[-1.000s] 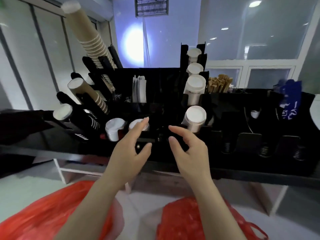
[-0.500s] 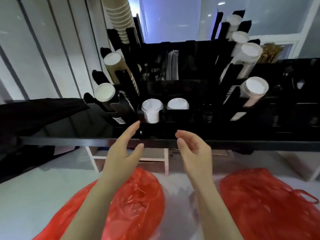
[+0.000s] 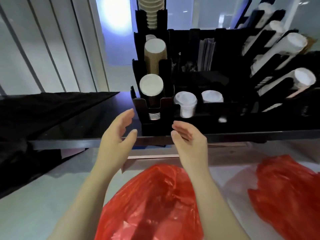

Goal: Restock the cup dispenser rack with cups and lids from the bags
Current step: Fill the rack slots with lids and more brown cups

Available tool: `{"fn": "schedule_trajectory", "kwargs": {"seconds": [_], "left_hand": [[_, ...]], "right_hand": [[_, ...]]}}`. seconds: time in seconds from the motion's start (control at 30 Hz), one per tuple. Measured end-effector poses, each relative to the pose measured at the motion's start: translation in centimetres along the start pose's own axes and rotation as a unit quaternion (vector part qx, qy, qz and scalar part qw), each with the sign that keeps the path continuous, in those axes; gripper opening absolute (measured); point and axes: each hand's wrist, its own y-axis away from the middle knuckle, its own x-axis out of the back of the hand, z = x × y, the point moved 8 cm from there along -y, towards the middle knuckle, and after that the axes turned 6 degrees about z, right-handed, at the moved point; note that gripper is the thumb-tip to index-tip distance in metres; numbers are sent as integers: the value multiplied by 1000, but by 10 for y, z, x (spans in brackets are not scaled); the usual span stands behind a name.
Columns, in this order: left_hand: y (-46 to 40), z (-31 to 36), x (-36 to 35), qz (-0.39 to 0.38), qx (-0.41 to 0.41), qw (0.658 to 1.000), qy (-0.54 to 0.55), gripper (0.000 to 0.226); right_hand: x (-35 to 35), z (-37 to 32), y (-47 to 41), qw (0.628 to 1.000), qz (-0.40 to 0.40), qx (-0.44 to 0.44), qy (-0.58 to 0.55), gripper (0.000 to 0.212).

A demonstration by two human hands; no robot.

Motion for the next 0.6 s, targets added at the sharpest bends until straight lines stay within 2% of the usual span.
{"fn": "schedule_trajectory", "kwargs": {"seconds": [0.17,0.37,0.6], "left_hand": [[-17,-1,13,22,-13,999,36,55],[-56,21,32,56,-57,994,74,54],[-86,51,25,22,-95,992,83,52]], "right_hand": [[-5,-20,-17,998,50,27,-42,23],[-20,-71,-52,989,70,126,-23,22],[-32,-109,-88,984,63,166,-18,21]]}}
